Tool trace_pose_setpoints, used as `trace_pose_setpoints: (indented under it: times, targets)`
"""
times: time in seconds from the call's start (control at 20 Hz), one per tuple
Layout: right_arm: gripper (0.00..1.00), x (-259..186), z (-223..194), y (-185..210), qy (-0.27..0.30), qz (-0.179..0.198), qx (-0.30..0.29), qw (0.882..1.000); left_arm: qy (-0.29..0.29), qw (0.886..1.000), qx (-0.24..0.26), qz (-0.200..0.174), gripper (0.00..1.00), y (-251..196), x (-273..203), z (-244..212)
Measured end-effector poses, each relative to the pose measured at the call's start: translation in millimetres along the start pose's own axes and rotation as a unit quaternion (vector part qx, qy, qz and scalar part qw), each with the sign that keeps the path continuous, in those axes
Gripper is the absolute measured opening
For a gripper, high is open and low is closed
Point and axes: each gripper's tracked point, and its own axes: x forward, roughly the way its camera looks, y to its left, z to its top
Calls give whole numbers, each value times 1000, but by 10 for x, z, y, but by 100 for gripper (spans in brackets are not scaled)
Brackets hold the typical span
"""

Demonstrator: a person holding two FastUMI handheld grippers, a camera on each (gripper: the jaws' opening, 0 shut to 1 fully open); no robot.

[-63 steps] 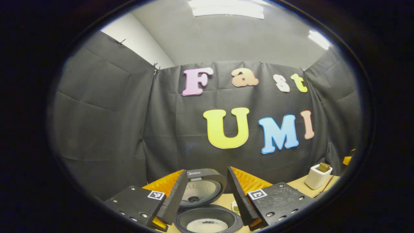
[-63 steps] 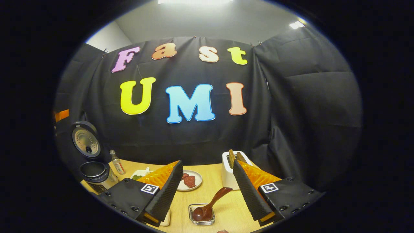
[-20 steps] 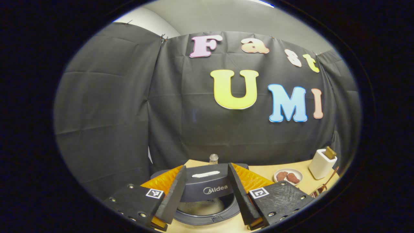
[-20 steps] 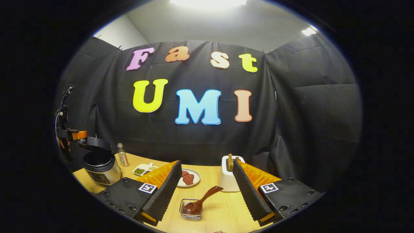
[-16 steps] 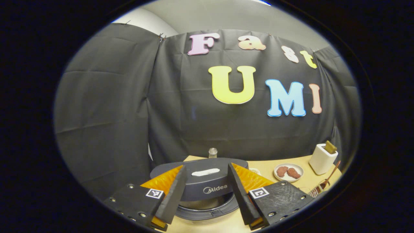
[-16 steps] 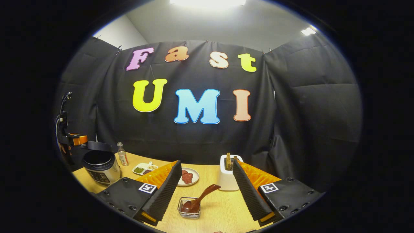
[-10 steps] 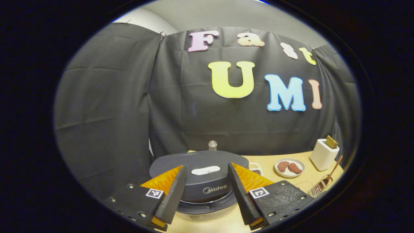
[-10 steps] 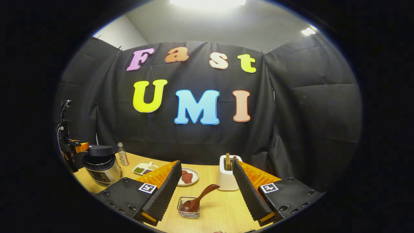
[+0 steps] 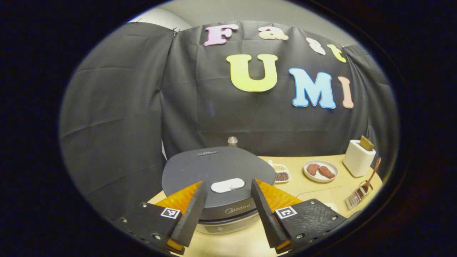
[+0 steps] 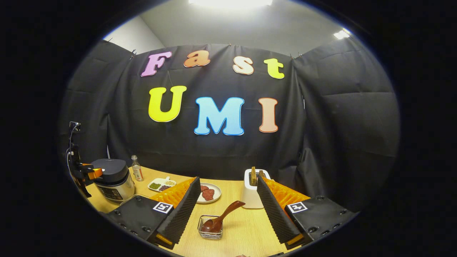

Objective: Close the left gripper, press the button to open the rice cooker; take a wooden spoon from the chopstick holder with the right hand, scoop a spoonful of rice and pour it into the rice cooker, then put the wooden spoon back into the chopstick holder.

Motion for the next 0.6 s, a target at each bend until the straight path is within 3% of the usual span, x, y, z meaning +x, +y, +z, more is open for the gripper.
trace_pose_setpoints:
  times: [0.25, 0.6]
  targets:
    - [100, -12, -5, -23, 3, -5, -6, 1000, -49, 999, 0, 2, 83, 13, -24, 7]
    - [100, 12, 6, 132, 5, 16, -7, 1000, -50, 998, 13, -18, 82, -10, -107, -64]
